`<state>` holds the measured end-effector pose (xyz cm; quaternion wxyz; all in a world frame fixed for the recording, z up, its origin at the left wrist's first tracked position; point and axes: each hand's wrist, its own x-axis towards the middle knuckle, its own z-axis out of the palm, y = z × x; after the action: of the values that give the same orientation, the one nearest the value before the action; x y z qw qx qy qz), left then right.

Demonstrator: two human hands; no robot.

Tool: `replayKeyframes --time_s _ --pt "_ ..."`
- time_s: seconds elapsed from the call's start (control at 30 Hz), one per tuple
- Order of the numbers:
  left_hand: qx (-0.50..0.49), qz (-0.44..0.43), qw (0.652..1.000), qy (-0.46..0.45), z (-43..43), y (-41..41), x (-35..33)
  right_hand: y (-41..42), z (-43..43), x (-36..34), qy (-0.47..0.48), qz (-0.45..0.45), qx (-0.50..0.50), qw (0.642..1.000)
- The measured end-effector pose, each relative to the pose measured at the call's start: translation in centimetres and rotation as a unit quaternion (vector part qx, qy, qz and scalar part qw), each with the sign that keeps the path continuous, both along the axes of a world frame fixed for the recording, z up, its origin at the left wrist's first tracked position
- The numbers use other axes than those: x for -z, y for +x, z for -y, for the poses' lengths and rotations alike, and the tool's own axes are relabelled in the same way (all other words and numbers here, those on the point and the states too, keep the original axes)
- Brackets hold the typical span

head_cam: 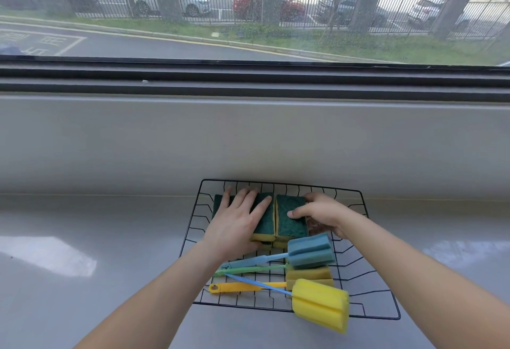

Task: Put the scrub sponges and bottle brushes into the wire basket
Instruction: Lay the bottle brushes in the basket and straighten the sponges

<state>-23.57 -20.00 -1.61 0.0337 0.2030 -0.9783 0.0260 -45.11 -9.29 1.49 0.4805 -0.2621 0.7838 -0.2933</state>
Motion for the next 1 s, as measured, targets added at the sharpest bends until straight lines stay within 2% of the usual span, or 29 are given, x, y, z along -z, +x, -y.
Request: replayKeyframes --time_s 0.47,0.57,0.7,0.83,1.0 --pt "0.042 -0.009 0.999 0.024 0.4 0.4 -0.3 0.8 -0.8 -0.5 -0.019 -0.033 -0.017 0.999" --pt "0.033 -0.003 0.999 0.010 0.0 -0.2 -0.1 1.1 -0.5 -0.4 -0.009 -0.059 -0.035 0.998" --pt "0.003 -0.020 1.000 -0.001 -0.1 -0.5 0.0 1.1 -0.4 0.0 -0.050 -0.058 0.010 0.997" --pt "-0.004 -0.016 1.000 -0.011 -0.3 -0.4 0.1 1.5 -0.1 0.2 -0.058 -0.100 -0.009 0.993" --pt "-0.011 0.002 1.000 0.008 0.0 -0.4 -0.3 1.5 -0.2 -0.1 -0.050 -0.082 0.003 0.995"
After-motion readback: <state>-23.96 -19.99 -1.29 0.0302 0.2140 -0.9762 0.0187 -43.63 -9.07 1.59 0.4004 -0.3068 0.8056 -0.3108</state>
